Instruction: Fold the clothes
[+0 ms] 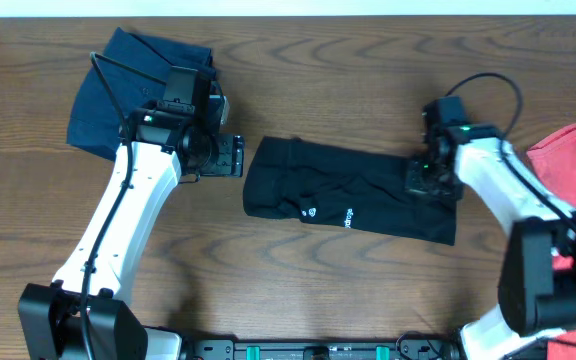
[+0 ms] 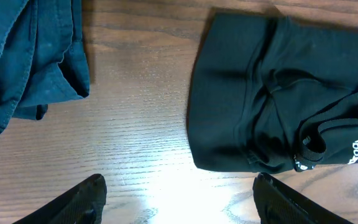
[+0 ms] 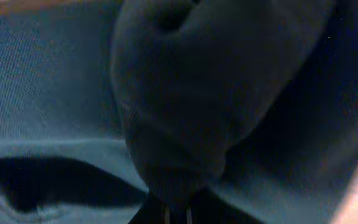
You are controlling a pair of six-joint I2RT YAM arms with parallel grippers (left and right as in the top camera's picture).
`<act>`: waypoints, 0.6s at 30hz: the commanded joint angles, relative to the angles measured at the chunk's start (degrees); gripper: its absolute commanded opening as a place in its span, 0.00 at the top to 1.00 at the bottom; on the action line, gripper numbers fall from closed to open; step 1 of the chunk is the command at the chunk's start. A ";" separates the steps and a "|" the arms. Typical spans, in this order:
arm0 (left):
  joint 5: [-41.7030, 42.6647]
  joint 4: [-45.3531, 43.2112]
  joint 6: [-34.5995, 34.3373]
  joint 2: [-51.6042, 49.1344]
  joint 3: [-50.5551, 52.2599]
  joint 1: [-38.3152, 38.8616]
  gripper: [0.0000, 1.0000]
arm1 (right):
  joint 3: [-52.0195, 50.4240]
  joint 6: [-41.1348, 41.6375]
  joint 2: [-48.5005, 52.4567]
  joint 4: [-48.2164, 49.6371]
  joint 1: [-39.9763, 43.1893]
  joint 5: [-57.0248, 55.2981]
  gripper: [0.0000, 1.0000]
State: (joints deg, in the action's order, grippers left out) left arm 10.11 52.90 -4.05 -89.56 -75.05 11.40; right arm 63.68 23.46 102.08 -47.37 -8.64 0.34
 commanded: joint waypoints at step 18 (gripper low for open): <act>-0.26 0.13 0.55 0.61 -1.05 -0.24 0.23 | 0.15 -3.80 -10.78 1.68 5.05 10.21 0.71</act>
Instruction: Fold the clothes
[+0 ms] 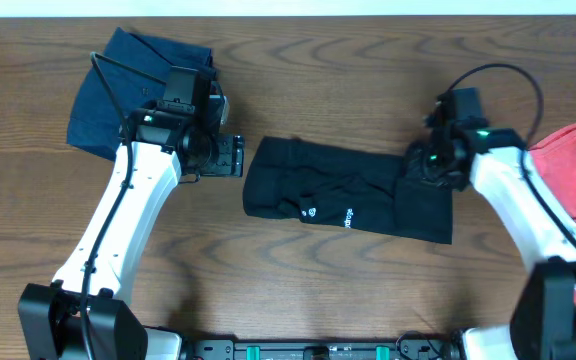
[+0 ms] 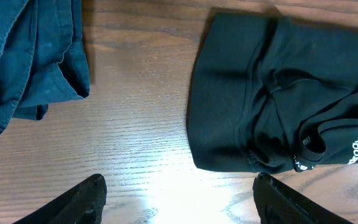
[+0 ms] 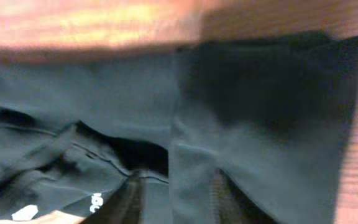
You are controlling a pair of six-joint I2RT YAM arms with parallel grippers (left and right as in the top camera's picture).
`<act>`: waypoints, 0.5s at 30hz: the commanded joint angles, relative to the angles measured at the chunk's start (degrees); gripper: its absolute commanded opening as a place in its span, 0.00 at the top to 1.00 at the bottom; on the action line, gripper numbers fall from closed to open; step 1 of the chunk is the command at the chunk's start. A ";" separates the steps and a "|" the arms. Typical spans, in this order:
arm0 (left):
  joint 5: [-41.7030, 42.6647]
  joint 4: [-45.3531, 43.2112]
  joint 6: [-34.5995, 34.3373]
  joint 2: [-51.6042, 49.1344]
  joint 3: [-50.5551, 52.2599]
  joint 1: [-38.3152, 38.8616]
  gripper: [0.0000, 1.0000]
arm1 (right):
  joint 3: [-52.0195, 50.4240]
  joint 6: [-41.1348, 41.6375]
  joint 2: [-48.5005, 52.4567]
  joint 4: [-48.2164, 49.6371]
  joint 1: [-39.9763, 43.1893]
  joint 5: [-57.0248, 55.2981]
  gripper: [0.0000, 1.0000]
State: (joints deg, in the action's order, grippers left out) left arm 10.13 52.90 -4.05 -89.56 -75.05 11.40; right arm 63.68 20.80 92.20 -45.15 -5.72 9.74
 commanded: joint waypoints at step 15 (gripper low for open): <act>-0.26 0.55 0.50 0.61 -1.05 -0.24 0.22 | -9.22 -1.46 6.71 4.00 -5.25 11.54 0.99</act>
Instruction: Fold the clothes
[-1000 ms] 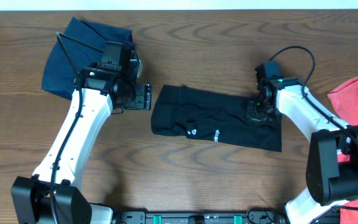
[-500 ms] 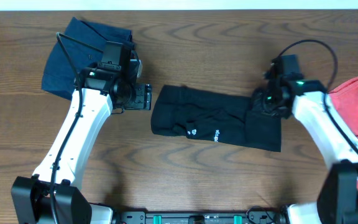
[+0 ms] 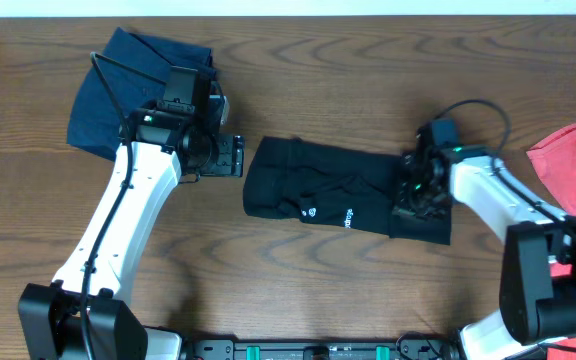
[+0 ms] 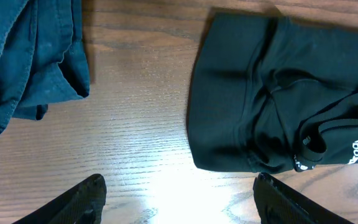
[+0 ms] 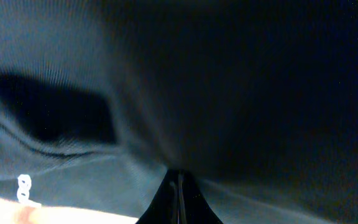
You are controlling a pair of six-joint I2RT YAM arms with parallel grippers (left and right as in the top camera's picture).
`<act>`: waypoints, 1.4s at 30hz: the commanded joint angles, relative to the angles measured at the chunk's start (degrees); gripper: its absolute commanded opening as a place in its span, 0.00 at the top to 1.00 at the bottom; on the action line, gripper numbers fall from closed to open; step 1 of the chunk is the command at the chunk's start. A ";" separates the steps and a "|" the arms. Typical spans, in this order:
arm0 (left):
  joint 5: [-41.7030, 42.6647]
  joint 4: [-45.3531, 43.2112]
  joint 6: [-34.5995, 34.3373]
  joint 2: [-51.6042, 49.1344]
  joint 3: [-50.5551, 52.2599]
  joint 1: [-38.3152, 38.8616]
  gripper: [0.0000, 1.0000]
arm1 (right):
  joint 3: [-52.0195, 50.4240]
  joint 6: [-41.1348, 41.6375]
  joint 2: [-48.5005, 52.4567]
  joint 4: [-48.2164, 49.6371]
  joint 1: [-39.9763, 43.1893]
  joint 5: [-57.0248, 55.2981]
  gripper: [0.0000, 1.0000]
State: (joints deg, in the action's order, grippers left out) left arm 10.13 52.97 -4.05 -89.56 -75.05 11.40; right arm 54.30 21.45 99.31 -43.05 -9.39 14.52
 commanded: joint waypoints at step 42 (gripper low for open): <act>11.32 -15.06 -5.68 -5.01 12.41 5.64 0.01 | 5.18 -2.69 -15.93 11.67 12.41 10.16 0.49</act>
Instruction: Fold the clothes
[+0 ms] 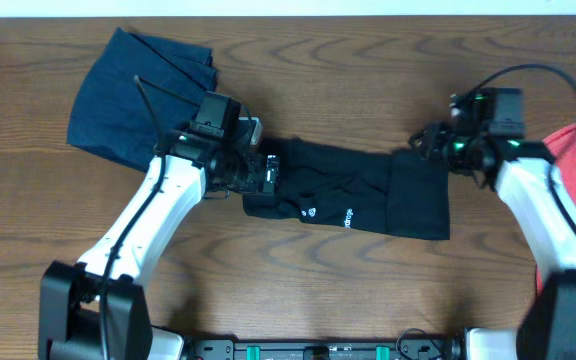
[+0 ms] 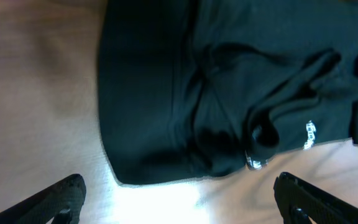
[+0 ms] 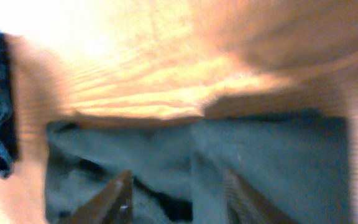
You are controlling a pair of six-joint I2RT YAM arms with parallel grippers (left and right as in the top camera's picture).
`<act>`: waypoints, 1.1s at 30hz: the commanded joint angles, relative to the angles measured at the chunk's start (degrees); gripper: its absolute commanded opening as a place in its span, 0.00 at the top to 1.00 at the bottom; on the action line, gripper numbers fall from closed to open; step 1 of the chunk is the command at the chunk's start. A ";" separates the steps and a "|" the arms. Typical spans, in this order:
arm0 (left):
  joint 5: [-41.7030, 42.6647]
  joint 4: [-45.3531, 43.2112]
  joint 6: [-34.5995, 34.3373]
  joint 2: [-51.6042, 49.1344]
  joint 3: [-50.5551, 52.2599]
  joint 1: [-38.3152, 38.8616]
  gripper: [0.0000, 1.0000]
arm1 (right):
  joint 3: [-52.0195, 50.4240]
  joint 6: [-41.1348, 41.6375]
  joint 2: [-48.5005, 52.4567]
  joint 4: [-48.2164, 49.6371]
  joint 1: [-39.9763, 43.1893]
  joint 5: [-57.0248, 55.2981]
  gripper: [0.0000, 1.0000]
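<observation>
A black garment [image 1: 338,190] lies stretched across the middle of the table, with its right end folded over as a flap [image 1: 420,195]. My left gripper [image 1: 270,172] hovers open over the garment's left end; in the left wrist view its fingers [image 2: 64,193] stand wide apart, just past the black garment [image 2: 229,81] and its near hem. My right gripper [image 1: 430,140] is open and raised by the flap's upper edge. The right wrist view looks down on the black cloth [image 3: 272,155] between the spread fingers [image 3: 118,198], which hold nothing.
A navy garment [image 1: 138,75] lies folded at the back left. Part of a red garment shows at the right edge. Bare wood table [image 1: 318,70] surrounds the black garment.
My left gripper has moved right, from the bare wood beside the black garment to over its left end. My right gripper was shut low against the flap and is now raised and open.
My right gripper was first pressed shut into the garment's right end, then open just above a folded flap, then down and shut on that cloth again. It now hovers open. The left gripper stayed open beside the garment until moving over its left end.
</observation>
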State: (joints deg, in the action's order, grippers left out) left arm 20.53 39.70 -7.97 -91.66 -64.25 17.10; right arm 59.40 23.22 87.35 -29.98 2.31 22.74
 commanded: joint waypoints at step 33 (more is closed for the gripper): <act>25.20 -14.29 0.59 -29.92 1.49 -0.68 0.81 | 0.07 -10.64 -9.77 -9.92 0.79 1.22 0.47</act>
State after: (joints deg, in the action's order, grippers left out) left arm 52.82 24.40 -7.68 -118.15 -65.25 15.94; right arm 59.40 13.50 77.89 -39.81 3.01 23.62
